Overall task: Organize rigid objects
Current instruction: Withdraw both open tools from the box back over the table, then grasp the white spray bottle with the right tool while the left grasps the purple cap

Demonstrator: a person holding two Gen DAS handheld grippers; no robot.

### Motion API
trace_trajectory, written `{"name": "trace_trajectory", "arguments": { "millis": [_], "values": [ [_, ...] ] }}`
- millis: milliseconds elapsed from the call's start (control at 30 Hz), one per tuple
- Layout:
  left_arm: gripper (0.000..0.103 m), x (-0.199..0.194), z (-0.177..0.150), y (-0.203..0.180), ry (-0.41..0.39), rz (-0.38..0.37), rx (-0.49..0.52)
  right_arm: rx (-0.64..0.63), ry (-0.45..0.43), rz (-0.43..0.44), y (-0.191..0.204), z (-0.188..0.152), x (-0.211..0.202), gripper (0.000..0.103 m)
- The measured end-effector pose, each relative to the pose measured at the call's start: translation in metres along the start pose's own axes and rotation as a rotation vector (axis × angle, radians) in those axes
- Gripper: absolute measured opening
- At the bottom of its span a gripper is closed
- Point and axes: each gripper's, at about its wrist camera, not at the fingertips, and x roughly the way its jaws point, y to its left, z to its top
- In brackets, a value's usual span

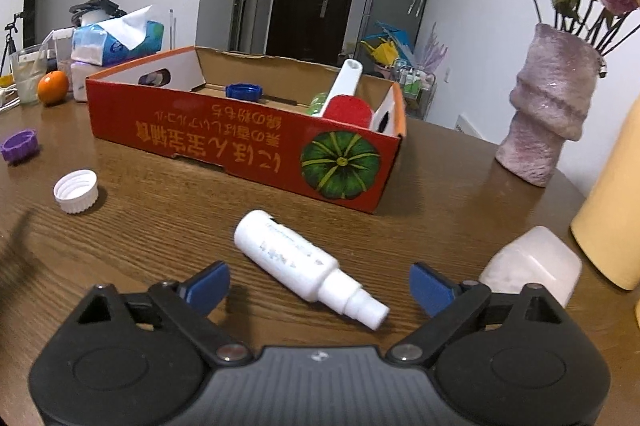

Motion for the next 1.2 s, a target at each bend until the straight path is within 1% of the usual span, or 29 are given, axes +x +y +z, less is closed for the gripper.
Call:
{"name": "trace_trajectory", "arguments": {
  "millis": [33,100,133,167,200,233,267,433,567,767,1033,1200],
  "values": [
    [0.103,0.0,-0.001,0.002,0.001,0.002,-0.003,0.003,0.003,0.008,0.001,0.001,0.003,0.091],
    [0.103,-0.001,-0.001,0.004,0.002,0.004,-0.009,0.013,0.014,0.023,0.002,0.003,0.008,0.082],
    [0.103,0.0,-0.001,0.006,0.003,0.005,-0.012,0.024,0.013,0.043,0.002,0.003,0.008,0.07],
    [0.103,0.0,-0.002,0.008,0.005,0.004,-0.017,0.03,0.014,0.064,0.001,0.004,0.008,0.054],
    [0.103,0.001,-0.002,0.009,0.008,0.004,-0.021,0.033,0.015,0.075,0.001,0.005,0.008,0.044],
    [0.103,0.002,-0.002,0.01,0.012,0.004,-0.025,0.042,0.017,0.094,0.001,0.005,0.007,0.028],
    [0.103,0.003,-0.002,0.011,0.015,0.004,-0.028,0.05,0.021,0.108,0.003,0.005,0.007,0.027],
    [0.103,0.011,-0.002,0.016,0.032,0.004,-0.04,0.046,0.008,0.097,0.013,0.003,0.001,0.026],
    [0.103,0.019,0.0,0.024,0.054,0.006,-0.063,0.075,-0.038,0.087,0.015,0.003,-0.009,0.026],
    [0.103,0.034,0.006,0.032,0.063,0.013,-0.07,0.136,-0.086,0.06,0.013,0.004,-0.02,0.026],
    [0.103,0.07,0.015,0.04,0.096,0.003,-0.062,0.188,-0.102,0.011,0.006,0.003,-0.023,0.026],
    [0.103,0.085,0.02,0.04,0.105,0.002,-0.052,0.206,-0.1,-0.009,0.003,0.003,-0.022,0.026]
  ]
}}
